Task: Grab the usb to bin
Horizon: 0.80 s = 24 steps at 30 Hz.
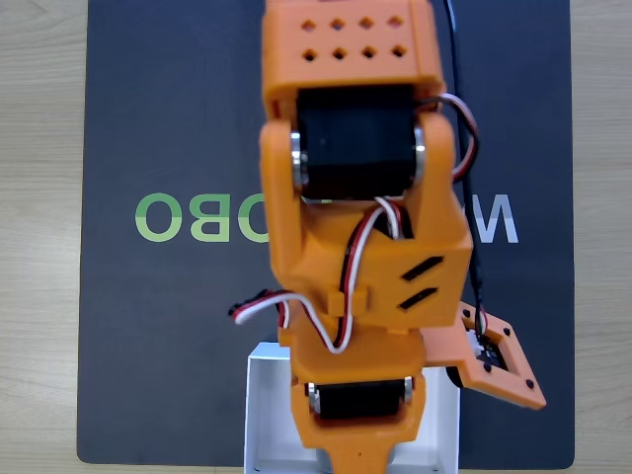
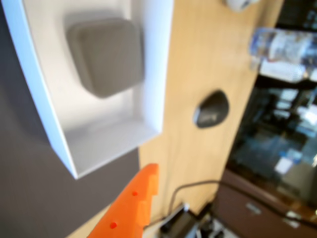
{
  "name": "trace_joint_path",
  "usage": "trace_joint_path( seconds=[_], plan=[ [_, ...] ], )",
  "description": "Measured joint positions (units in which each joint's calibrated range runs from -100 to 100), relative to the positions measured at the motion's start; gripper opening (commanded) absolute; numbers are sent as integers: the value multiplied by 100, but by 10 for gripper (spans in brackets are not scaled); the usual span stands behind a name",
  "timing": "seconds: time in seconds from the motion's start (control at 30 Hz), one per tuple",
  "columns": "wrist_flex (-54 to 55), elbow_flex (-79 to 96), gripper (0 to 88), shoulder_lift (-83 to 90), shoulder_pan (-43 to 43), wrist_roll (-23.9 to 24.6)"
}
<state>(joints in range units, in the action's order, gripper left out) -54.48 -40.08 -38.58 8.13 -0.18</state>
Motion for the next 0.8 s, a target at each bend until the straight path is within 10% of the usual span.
trace_joint_path(
  seconds=[0.1,0.8],
  plan=[
    [0,705,7,962,177,241],
    [1207,12074,36,10592,460,398]
  ],
)
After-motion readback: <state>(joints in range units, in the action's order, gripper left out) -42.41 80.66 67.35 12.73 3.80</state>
